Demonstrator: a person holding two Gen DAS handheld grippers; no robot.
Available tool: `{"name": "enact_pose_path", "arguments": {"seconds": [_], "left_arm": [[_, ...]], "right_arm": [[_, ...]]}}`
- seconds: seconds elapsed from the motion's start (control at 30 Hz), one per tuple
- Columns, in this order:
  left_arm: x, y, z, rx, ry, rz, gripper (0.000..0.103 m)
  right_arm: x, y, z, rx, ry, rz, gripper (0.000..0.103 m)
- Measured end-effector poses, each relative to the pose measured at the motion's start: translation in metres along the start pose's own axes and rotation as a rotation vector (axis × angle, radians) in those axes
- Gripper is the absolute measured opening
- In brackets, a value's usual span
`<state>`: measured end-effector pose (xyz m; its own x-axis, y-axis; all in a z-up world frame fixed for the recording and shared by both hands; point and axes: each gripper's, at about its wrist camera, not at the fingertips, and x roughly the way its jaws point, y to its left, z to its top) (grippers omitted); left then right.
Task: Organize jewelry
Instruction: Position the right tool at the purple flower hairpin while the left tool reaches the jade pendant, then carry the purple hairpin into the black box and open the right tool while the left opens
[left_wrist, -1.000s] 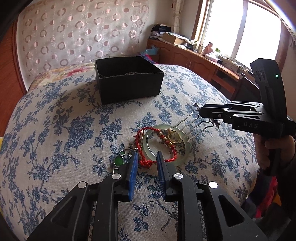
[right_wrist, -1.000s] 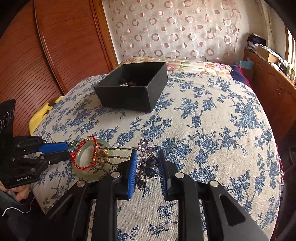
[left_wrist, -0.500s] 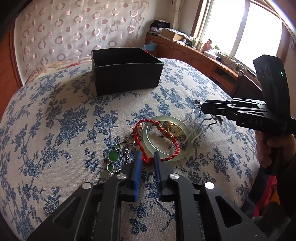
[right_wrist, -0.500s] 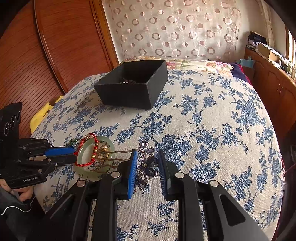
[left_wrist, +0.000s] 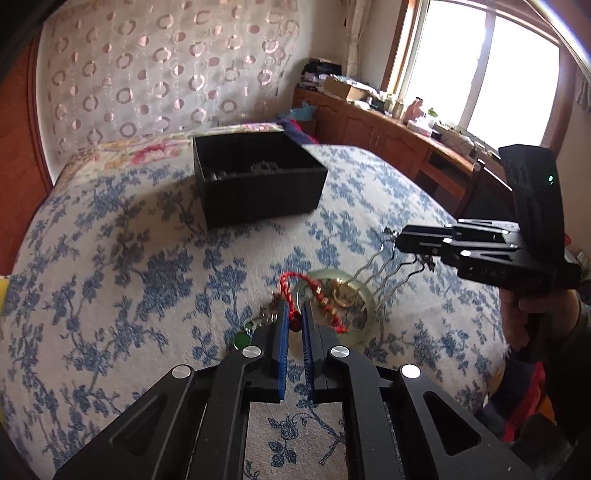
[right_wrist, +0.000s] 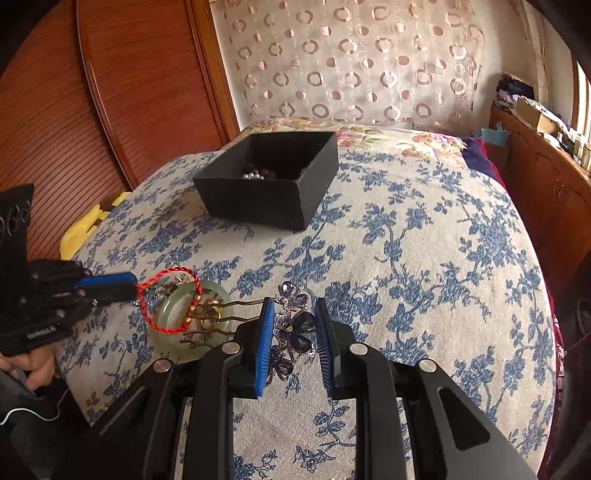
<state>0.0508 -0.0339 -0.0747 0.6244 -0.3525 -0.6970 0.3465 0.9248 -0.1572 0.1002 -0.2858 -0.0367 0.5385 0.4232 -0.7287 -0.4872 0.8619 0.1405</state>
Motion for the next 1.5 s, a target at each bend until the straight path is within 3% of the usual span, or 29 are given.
{"name": "enact_pose_path", "arguments": {"seconds": [0.43,0.87,1.13,1.5], "left_arm": [[-0.027,0.001,0.04,0.028,-0.108,0.046,0.006],[-0.04,0.02,0.075,0.031,-0.171,0.115,0.006],[-0.043,0.026,0.09,0.046,-0.188,0.138,0.006],[-0.039,0.031,0.102,0.053,-0.19,0.151,0.006]], "right_arm": [[-0.004,0.001,0.031,-0.024,-0.049,-0.013,0.025],[0.011,0.002,0.105,-0.065,-0.132,-0.058,0.024],[0.04,0.003,0.137,-0.052,-0.125,-0.076,0.024],[0.083,0.011,0.142,-0.101,-0.065,-0.132,0.025]]}}
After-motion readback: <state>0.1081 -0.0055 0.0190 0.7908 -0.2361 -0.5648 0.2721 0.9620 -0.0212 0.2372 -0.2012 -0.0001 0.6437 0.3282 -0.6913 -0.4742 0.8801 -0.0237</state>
